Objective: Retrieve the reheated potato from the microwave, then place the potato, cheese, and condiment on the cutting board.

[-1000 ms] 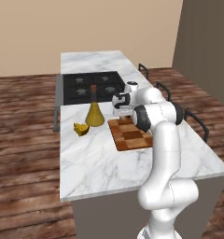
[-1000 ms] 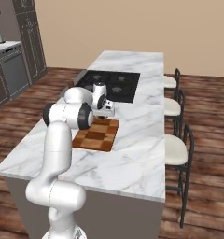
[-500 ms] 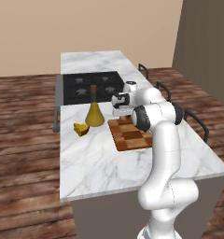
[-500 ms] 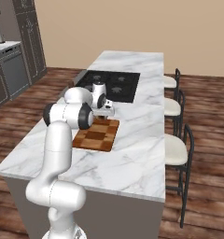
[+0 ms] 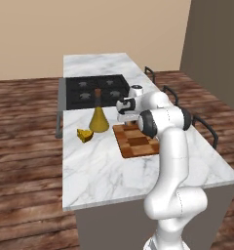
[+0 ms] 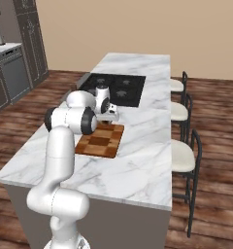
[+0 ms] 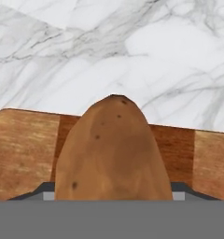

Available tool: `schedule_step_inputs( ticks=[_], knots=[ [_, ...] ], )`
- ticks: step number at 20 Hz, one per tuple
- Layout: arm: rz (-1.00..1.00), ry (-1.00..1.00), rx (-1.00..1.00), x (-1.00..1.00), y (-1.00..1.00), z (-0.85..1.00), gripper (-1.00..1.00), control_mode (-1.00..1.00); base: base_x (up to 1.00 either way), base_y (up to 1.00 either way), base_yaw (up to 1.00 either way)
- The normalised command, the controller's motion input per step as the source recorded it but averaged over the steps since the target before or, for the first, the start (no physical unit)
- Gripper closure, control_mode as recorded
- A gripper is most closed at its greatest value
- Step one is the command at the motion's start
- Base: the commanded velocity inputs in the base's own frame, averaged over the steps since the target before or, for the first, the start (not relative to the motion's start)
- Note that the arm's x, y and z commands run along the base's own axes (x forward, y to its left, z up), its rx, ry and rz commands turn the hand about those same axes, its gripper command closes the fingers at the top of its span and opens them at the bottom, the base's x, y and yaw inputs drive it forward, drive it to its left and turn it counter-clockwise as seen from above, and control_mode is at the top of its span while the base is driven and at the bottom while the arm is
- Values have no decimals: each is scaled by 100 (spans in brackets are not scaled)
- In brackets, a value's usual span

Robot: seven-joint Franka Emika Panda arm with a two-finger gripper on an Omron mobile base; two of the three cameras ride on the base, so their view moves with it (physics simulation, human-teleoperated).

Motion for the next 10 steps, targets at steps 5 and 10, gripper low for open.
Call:
schedule_step_inputs(
  ticks=[5, 10],
  knots=[
    [-3, -1, 0, -26, -1, -7, 100, -100, 0, 0, 0],
    [-7, 0, 0, -34, -1, -3, 100, -100, 0, 0, 0]
  ],
)
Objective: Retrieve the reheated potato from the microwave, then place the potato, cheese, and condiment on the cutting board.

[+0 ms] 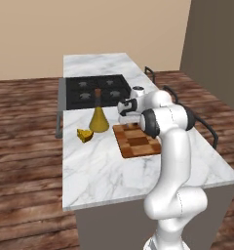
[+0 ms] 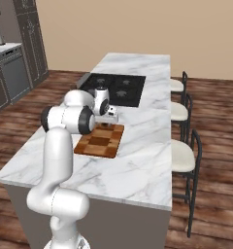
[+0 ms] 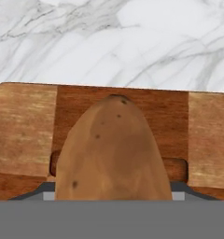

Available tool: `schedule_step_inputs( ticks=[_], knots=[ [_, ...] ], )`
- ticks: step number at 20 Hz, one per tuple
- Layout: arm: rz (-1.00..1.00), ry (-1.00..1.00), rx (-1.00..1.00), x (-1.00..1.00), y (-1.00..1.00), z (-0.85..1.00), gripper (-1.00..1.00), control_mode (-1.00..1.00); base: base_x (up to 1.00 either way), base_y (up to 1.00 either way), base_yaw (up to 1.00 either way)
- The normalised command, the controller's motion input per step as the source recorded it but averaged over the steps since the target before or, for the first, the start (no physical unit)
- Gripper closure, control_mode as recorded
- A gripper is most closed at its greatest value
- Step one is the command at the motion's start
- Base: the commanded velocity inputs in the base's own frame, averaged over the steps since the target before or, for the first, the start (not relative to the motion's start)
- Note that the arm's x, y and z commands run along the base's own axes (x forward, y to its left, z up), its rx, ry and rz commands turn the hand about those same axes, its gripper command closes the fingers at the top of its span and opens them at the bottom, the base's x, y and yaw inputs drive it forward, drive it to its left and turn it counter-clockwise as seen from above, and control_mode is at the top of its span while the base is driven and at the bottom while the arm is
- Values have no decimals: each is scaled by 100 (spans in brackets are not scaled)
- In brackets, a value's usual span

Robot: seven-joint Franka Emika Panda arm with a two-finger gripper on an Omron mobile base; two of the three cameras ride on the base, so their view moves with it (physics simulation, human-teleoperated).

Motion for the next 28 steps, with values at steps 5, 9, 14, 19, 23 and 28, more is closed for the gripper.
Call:
schedule_step_inputs(
  ticks=[5, 9, 14, 19, 23, 28],
  knots=[
    [-7, 0, 0, -27, -1, -20, 100, -100, 0, 0, 0],
    [-5, 0, 0, -4, 0, -47, 100, -100, 0, 0, 0],
    [-1, 0, 0, 0, 0, -50, 100, -100, 0, 0, 0],
    [-1, 5, 0, 0, 0, -45, -100, -100, 0, 0, 0],
    [0, 8, 0, -6, 0, -30, -100, -100, 0, 0, 0],
    [0, 6, 0, -3, 0, -19, -100, -100, 0, 0, 0]
  ],
)
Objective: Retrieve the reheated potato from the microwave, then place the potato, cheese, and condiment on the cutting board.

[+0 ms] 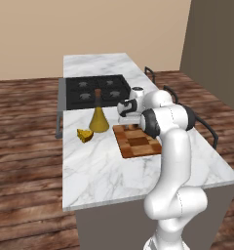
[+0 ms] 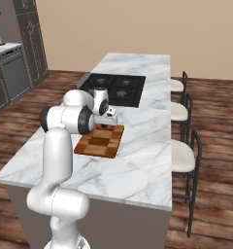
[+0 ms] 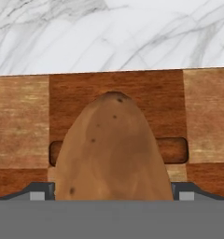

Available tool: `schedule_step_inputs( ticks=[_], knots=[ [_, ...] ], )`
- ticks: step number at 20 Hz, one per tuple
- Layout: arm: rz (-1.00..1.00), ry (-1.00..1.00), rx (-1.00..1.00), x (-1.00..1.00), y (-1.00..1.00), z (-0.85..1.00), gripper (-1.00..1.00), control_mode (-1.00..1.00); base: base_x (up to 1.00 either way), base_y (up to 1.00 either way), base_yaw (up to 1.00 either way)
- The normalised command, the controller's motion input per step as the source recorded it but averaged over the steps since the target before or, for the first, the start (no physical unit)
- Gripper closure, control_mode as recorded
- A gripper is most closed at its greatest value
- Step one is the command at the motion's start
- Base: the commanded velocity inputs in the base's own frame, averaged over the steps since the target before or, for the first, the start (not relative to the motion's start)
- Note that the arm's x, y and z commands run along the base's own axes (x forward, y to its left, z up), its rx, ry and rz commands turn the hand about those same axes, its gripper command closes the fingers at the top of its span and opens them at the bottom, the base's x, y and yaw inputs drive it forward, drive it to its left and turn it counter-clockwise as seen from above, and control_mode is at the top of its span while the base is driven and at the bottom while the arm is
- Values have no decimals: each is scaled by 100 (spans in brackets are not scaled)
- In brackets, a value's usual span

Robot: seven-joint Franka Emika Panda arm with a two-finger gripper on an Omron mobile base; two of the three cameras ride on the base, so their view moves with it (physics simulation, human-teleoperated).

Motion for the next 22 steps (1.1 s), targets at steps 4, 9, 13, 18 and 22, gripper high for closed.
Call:
schedule_step_inputs(
  ticks=[4, 9, 13, 18, 22],
  knots=[
    [0, 5, 0, -22, 0, -24, -100, -100, 0, 0, 0],
    [-3, 1, 0, -18, 0, -21, -100, -100, 0, 0, 0],
    [-6, 0, 1, -22, 7, -31, -100, -100, 0, 0, 0],
    [-9, 0, 2, -13, 13, -27, -100, -100, 0, 0, 0],
    [-8, 0, 2, -1, 6, -13, -100, -100, 0, 0, 0]
  ],
)
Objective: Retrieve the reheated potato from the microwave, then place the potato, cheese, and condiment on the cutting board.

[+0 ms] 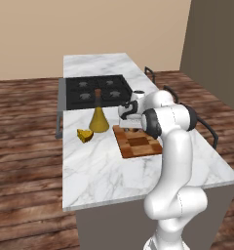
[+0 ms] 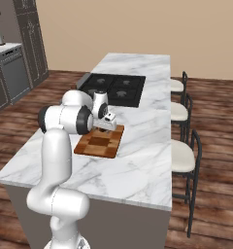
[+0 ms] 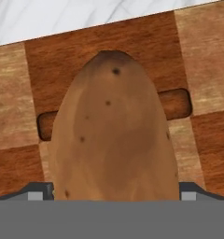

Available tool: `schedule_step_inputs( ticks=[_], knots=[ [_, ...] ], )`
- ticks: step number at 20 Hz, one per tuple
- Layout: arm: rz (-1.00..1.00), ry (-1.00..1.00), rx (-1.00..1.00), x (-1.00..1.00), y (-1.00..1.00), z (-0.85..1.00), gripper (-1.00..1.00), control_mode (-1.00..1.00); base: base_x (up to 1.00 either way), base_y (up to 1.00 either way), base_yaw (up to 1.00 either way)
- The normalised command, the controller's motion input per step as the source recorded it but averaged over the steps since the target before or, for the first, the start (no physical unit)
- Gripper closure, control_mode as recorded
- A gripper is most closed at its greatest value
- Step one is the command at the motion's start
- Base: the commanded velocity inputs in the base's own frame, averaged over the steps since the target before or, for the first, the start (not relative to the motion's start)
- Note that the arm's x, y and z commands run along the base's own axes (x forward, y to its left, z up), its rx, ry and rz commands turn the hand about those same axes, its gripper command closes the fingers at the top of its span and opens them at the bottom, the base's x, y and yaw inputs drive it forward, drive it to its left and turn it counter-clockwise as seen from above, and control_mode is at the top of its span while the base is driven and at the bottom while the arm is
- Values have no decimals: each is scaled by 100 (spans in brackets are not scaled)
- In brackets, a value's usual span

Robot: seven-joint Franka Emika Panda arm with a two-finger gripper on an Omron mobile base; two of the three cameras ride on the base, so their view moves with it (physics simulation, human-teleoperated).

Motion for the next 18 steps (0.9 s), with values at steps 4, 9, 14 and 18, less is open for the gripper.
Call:
schedule_step_inputs(
  ticks=[4, 9, 14, 18],
  knots=[
    [-7, 0, 2, 0, 6, -4, -100, -100, 0, 0, 0],
    [-7, -1, 0, -7, 5, 1, -100, -100, 0, 0, 0],
    [-8, -6, 0, -11, 8, 14, -100, -100, 0, 0, 0],
    [-10, 0, -1, -5, 4, 18, -100, -100, 0, 0, 0]
  ],
)
